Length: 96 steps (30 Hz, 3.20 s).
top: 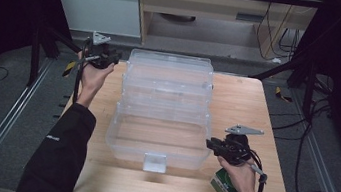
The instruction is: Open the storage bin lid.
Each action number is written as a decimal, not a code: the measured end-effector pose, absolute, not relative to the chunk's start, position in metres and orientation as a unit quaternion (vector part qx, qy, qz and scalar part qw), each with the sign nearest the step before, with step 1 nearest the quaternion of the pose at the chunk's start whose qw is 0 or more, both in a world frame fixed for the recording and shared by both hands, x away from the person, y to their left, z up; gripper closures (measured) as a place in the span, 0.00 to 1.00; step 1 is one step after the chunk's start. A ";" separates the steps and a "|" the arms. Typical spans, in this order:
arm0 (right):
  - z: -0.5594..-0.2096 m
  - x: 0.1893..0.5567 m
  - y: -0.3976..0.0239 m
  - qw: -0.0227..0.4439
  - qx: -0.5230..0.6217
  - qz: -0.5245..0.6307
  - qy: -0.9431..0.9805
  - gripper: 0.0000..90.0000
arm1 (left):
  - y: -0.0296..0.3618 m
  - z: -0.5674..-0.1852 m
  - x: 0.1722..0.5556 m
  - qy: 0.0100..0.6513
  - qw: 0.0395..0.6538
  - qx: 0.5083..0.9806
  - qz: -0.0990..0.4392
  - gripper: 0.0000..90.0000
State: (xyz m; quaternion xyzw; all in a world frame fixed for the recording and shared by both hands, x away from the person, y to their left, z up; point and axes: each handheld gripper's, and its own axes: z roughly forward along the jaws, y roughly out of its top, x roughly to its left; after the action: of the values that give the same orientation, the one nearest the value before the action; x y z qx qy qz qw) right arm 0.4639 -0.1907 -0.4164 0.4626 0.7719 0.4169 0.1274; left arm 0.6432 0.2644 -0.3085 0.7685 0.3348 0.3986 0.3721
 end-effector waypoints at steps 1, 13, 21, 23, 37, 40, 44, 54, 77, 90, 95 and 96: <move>-0.416 0.464 -0.191 0.127 0.463 0.417 0.772 0.83 | 0.266 -0.307 0.638 0.334 0.373 0.771 0.394 0.77; -0.416 0.465 -0.192 0.119 0.462 0.421 0.771 0.83 | 0.278 -0.302 0.576 0.277 0.392 0.795 0.370 0.69; -0.416 0.466 -0.193 0.117 0.462 0.421 0.772 0.83 | 0.282 -0.313 0.544 0.239 0.378 0.820 0.357 0.66; -0.416 0.466 -0.192 0.117 0.462 0.420 0.772 0.83 | 0.285 -0.316 0.537 0.238 0.379 0.822 0.353 0.66; -0.416 0.465 -0.192 0.118 0.464 0.417 0.772 0.83 | 0.280 -0.337 0.507 0.253 0.340 0.849 0.315 0.66; -0.416 0.465 -0.192 0.118 0.464 0.417 0.772 0.83 | 0.279 -0.342 0.511 0.199 0.325 0.872 0.308 0.67; -0.416 0.465 -0.192 0.118 0.464 0.417 0.772 0.83 | 0.274 -0.353 0.509 0.187 0.309 0.885 0.293 0.67; -0.416 0.465 -0.192 0.118 0.464 0.417 0.773 0.83 | 0.271 -0.375 0.522 0.079 0.255 0.923 0.276 0.72; -0.413 0.468 -0.191 0.118 0.465 0.405 0.779 0.83 | 0.270 -0.381 0.516 0.097 0.268 0.918 0.277 0.74; -0.389 0.458 -0.206 0.148 0.453 0.417 0.774 0.62 | 0.303 -0.377 0.495 0.228 0.338 0.862 0.302 0.51; -0.380 0.454 -0.214 0.153 0.452 0.398 0.784 0.52 | 0.318 -0.382 0.496 0.270 0.329 0.845 0.324 0.44; -0.378 0.453 -0.216 0.154 0.452 0.393 0.786 0.50 | 0.320 -0.384 0.495 0.283 0.326 0.840 0.328 0.43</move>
State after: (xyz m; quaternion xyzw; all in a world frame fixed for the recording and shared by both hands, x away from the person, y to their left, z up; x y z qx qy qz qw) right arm 0.4526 -0.2156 -0.3782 0.4518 0.7862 0.3926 0.1537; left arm 0.4951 0.3196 -0.3844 0.8403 0.2834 0.3279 0.3256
